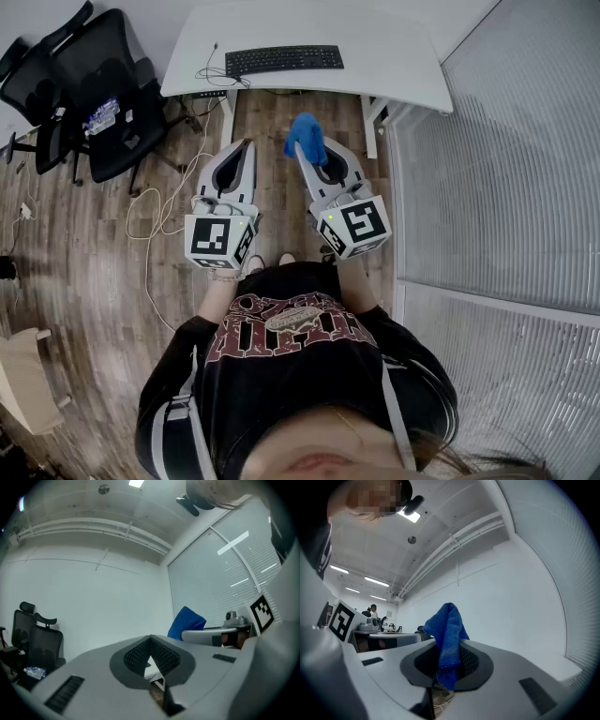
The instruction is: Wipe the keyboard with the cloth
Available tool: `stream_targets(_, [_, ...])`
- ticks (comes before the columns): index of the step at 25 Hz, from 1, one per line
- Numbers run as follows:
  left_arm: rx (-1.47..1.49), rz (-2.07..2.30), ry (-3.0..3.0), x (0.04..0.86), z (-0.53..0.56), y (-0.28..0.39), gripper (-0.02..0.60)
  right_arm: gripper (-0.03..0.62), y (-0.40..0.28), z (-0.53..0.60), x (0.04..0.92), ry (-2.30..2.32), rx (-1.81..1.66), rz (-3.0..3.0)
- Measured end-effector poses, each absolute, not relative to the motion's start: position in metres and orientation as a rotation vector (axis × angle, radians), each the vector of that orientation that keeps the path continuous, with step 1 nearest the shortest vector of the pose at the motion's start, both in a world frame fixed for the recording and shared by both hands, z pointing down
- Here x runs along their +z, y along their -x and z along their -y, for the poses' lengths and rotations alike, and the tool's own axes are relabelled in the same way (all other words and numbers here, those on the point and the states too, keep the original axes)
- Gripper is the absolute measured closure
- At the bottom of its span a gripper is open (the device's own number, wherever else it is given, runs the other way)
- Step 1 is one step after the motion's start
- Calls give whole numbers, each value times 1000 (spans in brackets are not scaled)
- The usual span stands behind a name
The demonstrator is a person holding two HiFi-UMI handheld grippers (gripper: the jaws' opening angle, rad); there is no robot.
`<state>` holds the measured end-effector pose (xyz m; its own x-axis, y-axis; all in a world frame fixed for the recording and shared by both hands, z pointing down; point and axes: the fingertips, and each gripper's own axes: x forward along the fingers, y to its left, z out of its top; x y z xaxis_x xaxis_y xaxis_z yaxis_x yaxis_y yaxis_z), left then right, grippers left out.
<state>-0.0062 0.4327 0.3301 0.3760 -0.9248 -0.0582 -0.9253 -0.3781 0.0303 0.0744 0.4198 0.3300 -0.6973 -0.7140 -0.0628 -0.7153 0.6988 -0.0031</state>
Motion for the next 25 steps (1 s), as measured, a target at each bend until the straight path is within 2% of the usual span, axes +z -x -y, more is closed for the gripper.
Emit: stream_targets(25, [43, -1817, 2623, 359, -407, -19, 546, 539, -94, -392, 349, 1105, -46, -2875])
